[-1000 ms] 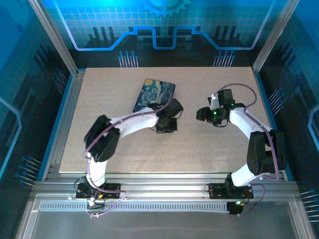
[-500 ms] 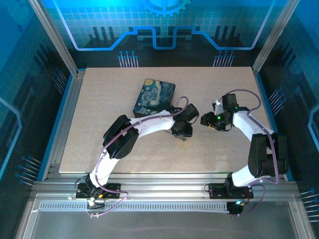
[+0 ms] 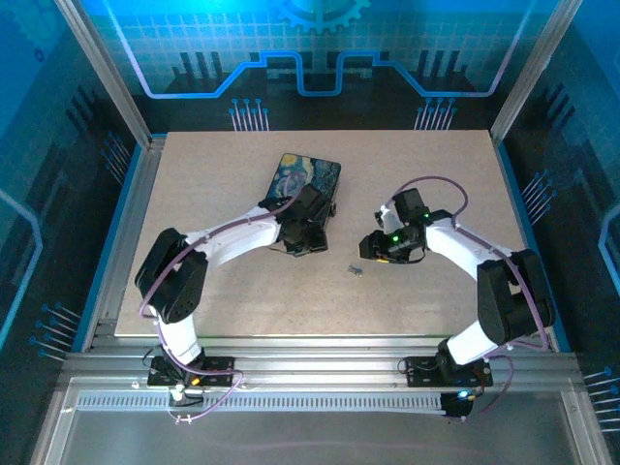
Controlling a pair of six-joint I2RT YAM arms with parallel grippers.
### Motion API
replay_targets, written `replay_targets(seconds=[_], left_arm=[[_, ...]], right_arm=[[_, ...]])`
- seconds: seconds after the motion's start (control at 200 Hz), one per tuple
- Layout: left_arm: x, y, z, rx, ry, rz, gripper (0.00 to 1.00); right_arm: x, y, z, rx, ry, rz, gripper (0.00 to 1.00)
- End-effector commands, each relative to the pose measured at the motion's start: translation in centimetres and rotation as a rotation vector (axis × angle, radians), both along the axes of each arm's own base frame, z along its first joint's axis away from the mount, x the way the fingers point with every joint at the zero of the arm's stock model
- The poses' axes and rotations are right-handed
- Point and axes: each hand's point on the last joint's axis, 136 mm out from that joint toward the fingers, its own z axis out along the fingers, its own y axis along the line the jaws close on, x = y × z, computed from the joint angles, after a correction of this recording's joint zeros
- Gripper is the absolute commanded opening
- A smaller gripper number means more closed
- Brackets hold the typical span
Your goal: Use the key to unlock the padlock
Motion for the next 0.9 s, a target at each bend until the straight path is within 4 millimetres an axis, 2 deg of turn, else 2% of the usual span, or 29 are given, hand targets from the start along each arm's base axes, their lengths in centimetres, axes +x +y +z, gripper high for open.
replay_targets(seconds=[0.0,0.175,0.56,0.805,0.83,0.895], left_arm=[[-0.4,1.7,-0.3,0.006,0.005,0.019,0.32],[-0.3,2.9,-0.5,0.017,0.006,0.031,0.33],[0.1,3.2,-0.5,0.023,0.001,0.029,0.32],[0.2,3.8,-0.7,0.031,-0.001,0.039,0.32],[0.2,3.9,-0.6,0.031,-0.003,0.04,0.32],[0.2,4.0,-0.7,0.034,-0.002,0.039,0.32]], right_arm=[[-1.1,0.8,-1.4,0.0,0.064,0.004,0.48],[-1.8,2.0,-2.9,-0.023,0.096,0.031,0.48],[-2.2,1.6,-6.2,-0.114,0.145,0.012,0.42],[-2.4,1.6,-7.4,-0.144,0.158,0.002,0.3],[-3.2,1.3,-8.1,-0.154,0.182,0.001,0.29],[-3.2,1.2,-8.5,-0.155,0.185,-0.005,0.28]])
